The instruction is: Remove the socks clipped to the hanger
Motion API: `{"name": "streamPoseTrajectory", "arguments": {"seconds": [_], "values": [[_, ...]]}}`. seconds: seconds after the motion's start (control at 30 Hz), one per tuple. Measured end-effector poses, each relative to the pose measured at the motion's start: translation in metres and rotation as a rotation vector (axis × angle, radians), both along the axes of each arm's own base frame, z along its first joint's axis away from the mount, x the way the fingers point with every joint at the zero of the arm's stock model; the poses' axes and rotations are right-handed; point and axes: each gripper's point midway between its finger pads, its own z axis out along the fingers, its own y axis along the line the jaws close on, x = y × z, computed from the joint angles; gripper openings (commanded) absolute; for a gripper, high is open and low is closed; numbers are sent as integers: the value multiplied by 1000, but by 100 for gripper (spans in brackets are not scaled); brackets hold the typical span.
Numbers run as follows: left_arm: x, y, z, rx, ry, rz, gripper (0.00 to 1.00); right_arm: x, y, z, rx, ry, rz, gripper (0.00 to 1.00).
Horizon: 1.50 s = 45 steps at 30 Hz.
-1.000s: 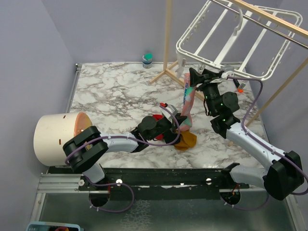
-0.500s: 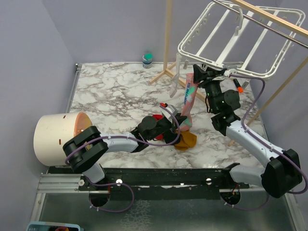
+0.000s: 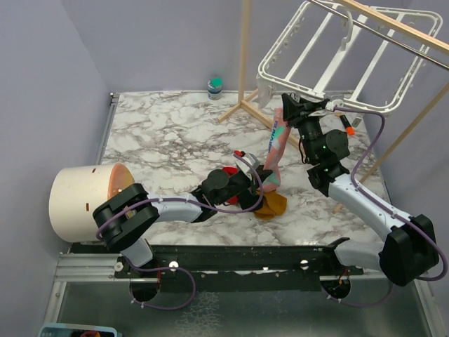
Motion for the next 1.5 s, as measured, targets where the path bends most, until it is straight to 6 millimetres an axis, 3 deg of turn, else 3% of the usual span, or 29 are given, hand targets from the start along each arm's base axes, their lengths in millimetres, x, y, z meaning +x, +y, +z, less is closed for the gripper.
{"name": "streamPoseTrajectory", "arguments": {"seconds": [0.1,0.5,0.77,1.03,1.5], "values": [[0,0,-1,2,1,0,0,0,0,0,-1,0,1,2],[-3,4,-7,15,14,0,0,-2,1,2,-3,-5,11,2],[-19,22,-37,94,85,-8,0,-7,-1,11,9,-27,12,1],[-37,29,-53,122,150,-64,0,-6,-3,10,13,-26,10,2],[-81,25,-82,215,253,-224,0,-6,-2,10,15,-23,13,1]]}}
